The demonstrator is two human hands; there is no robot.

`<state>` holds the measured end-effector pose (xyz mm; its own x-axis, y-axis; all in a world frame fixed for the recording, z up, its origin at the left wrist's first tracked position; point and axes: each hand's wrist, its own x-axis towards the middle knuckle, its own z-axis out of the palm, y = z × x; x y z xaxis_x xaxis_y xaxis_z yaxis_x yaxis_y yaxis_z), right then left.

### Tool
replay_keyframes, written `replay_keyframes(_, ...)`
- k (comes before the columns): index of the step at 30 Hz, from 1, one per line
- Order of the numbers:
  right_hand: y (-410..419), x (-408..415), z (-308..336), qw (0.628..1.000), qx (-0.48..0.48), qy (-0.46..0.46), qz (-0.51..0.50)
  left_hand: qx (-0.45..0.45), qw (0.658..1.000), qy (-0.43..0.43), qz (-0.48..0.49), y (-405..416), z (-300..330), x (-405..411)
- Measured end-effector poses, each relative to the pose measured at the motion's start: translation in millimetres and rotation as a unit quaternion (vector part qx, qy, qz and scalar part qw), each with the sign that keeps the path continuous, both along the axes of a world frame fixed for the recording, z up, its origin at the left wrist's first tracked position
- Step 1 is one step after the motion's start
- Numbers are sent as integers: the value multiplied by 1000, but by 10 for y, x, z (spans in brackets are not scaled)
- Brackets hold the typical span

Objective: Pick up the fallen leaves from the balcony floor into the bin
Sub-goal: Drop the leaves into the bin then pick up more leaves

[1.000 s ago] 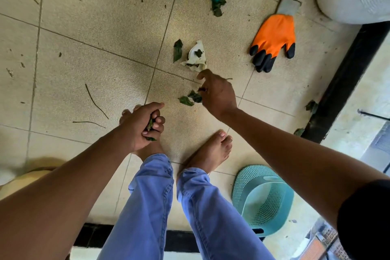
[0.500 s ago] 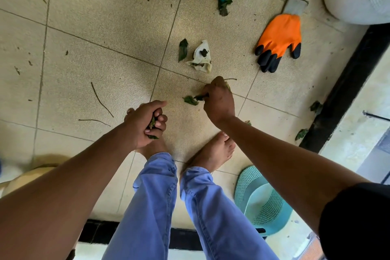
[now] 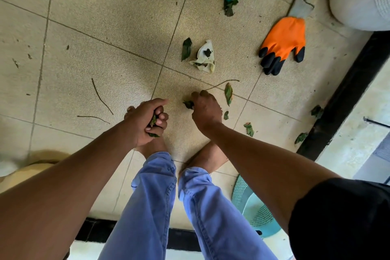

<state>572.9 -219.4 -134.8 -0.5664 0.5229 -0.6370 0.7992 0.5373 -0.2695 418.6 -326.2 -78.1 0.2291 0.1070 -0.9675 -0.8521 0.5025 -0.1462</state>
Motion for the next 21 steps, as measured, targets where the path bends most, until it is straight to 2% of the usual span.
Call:
replay_keyframes(3,62,-59,0,1000,-7,2,5,-4,1000,-2,10,3,31,-38)
replay_keyframes(9,351,-620,85,987,41,149,35,2,1000,4,31,59,5,-153)
replay_keyframes(11,485,-853,97,983,67,165,45,6,999,7,33,82,-5,-195)
replay_keyframes(14,628,-1082,116,988,113,91,56,9,999,11,30,106,-5,-246)
replay_keyframes(17,656,-1182,110,989,119,9,91,11,1000,12,25,105,-12,-282)
replay_keyframes(21,624,-1287,82,980,123,-4,154,7,1000,16,19,60,-21,-295)
